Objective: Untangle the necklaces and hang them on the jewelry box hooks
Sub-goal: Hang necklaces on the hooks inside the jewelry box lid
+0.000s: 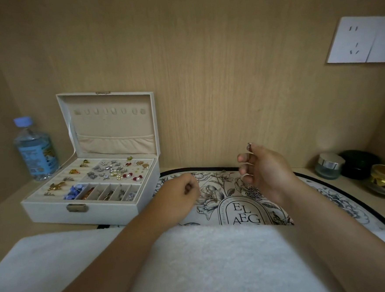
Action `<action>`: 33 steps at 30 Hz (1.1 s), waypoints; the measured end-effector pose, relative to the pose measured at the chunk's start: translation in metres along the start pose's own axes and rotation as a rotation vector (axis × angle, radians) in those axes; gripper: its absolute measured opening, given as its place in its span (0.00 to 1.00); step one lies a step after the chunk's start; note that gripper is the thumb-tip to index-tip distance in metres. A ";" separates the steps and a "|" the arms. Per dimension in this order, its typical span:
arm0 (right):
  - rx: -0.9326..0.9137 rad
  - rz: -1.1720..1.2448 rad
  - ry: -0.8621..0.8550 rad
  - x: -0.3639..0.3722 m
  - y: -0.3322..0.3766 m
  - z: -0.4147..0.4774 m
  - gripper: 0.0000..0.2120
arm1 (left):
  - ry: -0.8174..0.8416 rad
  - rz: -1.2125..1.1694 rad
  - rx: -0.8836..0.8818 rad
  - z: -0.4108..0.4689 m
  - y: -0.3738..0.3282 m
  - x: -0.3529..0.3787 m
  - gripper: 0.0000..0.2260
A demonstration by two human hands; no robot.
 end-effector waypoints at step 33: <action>-0.641 -1.425 0.390 0.063 -0.028 -0.026 0.08 | 0.128 0.584 0.263 -0.002 -0.016 0.013 0.06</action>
Point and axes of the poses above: each hand's wrist, its own z-axis towards the middle knuckle, its own x-axis out of the palm, y = z × x, the point moved 10 cm from there along z, towards the middle knuckle, and after that the axes turned 1 degree about -z, right-handed, at the moved point
